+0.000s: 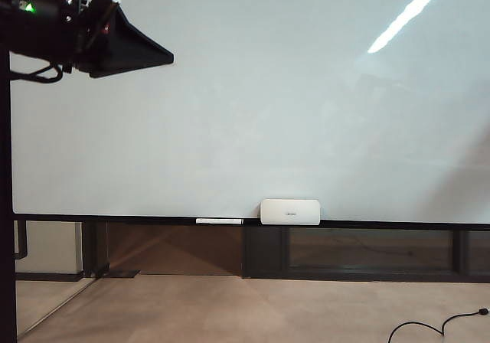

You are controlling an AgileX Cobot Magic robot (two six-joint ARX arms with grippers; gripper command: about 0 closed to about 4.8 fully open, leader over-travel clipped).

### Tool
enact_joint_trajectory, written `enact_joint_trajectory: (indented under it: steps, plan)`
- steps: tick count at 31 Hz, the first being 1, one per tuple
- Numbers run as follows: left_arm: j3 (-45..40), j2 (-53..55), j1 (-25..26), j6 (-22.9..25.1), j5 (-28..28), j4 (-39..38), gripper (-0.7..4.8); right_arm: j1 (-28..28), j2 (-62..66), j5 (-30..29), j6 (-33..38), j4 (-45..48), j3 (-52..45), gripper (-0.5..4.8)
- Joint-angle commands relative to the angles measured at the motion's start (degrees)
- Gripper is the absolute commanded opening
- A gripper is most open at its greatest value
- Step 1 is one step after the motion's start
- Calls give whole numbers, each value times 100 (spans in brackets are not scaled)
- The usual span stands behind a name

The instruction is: Reach to the right to find the marker pen, pick it up, and write the number 13 on the whiteboard.

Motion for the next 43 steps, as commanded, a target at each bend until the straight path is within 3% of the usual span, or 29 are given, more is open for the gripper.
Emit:
enact_joint_trajectory:
  steps: [1, 7, 13, 17, 25, 35, 43]
  plan:
    - [201, -17, -129, 168, -216, -129, -5, 0, -293, 26, -15, -389, 24, -5]
    - [750, -24, -555, 761, -741, -1174, -5, 26, -608, 59, -22, -852, 17, -5]
    - [883, -118, -660, 540, -870, -1119, -5, 72, -990, 92, -57, -1204, 17, -5]
    - [883, -323, -645, 697, -1215, -1154, -5, 72, -1320, 114, -77, -1412, 20, -5]
    - [885, -855, -531, 678, -1191, -1556, -5, 70, -2041, 343, -122, -2164, 20, -5]
    - [894, -1880, -280, 728, -957, -2428, -5, 63, -2422, 914, -20, -1790, 35, -5]
    - [1554, -2337, -286, 789, -1196, -3838, -6, 76, -2750, 680, 192, -2586, 31, -5]
